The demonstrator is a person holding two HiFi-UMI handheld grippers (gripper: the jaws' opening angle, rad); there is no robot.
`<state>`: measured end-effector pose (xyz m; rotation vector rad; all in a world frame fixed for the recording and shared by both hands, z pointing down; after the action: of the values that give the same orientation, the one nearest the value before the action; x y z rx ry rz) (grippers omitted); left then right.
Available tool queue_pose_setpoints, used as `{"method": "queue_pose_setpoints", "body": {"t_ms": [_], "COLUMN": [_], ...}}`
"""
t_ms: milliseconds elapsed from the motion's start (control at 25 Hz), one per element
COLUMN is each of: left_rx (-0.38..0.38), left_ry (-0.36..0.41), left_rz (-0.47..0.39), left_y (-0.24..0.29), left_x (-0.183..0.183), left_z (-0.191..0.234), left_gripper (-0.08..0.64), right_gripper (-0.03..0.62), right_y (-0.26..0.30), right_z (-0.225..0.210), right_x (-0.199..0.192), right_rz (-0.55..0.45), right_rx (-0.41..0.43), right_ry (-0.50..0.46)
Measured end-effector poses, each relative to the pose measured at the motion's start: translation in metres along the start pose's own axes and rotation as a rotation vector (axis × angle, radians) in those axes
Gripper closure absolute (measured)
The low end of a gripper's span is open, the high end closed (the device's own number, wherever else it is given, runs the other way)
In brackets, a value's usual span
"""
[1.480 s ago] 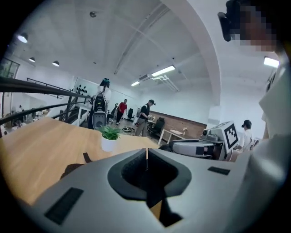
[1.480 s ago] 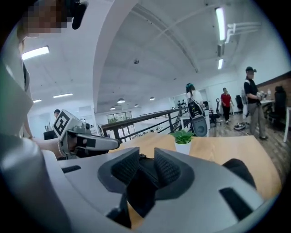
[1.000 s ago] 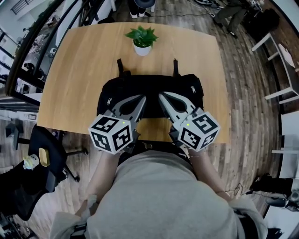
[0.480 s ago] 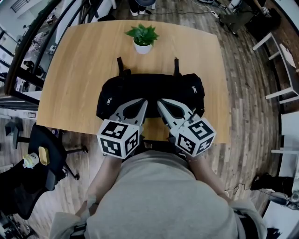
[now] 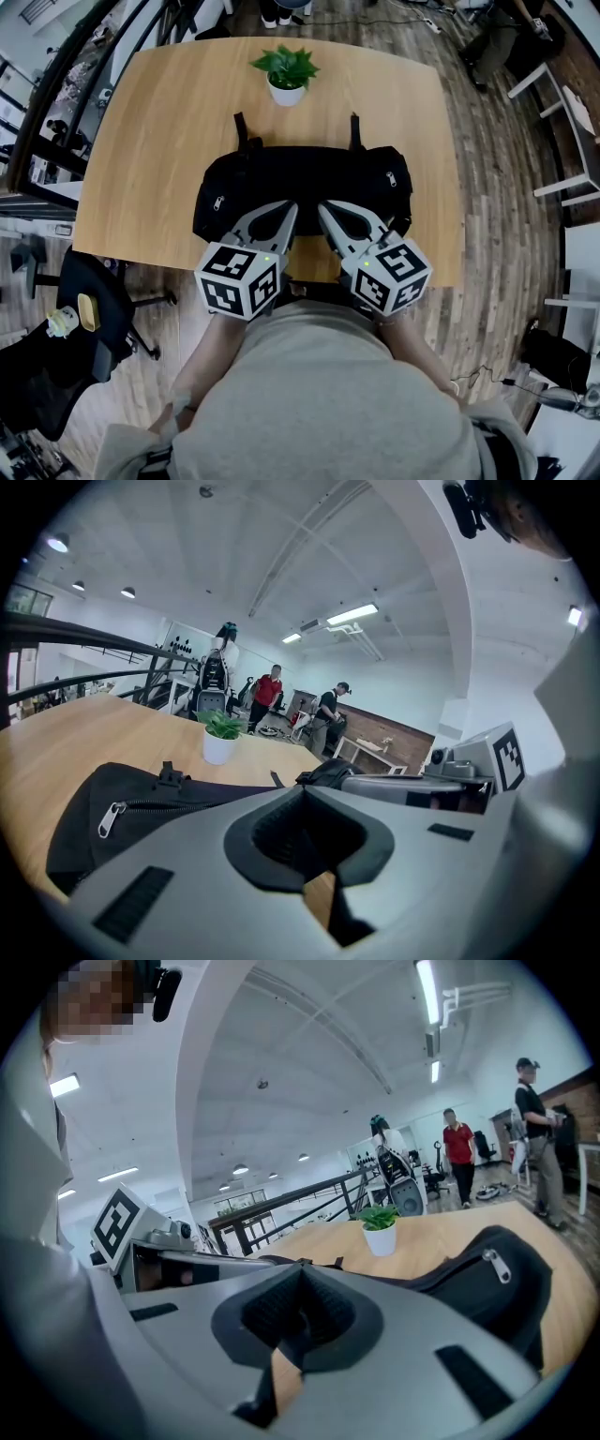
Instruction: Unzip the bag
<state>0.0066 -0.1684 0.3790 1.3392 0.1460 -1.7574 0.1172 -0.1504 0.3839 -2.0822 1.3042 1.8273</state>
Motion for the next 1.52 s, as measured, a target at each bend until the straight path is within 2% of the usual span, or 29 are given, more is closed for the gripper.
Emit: {"method": "queue_pose_setpoints", "body": {"t_ms": [160,320,880,1080,1520], "left_rx": [0.024,0.012,-0.024,-0.021,-0.026], "left_ry": [0.027,0.07,0.069,0.067,0.074], "left_rz": [0.016,0.045,0.077,0.06,0.066], "left_y": [0.0,0.002,0.006,0.005,0.005], "left_x": [-0.002,-0.006,-0.012,-0.01,-0.01], "left_z": [0.004,0.002,-0.001,-0.003,-0.008], "left_gripper": [0.541,0.541,0.541,0.541,0.541], "right_gripper": [0.587,0.586,0.588,0.586,0.588], "right_y": [0.001,0.002,0.005,0.005,0.002], "right_z": [0.002,0.001,0.0,-0.001,-0.007], "right_x": [-0.001,-0.003,-0.004,-0.005,-0.009], "right_rz": [0.01,0.016,0.019,0.03,0.04], "right_rx": [0.005,0.005,0.02,0.025,-0.005], "right_ry": [-0.008,-0.007,-0.022,-0.017,-0.018]}}
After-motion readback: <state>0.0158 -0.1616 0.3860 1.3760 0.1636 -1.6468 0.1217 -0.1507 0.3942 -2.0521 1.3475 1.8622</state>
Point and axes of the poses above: the fingertips, and each gripper's own axes: y forward along the fingers, z to its left, x out of its top, the point moved 5 cm from there along -y, backward along the fingers, and after that the axes turned 8 degrees about z, right-handed, at the moved point
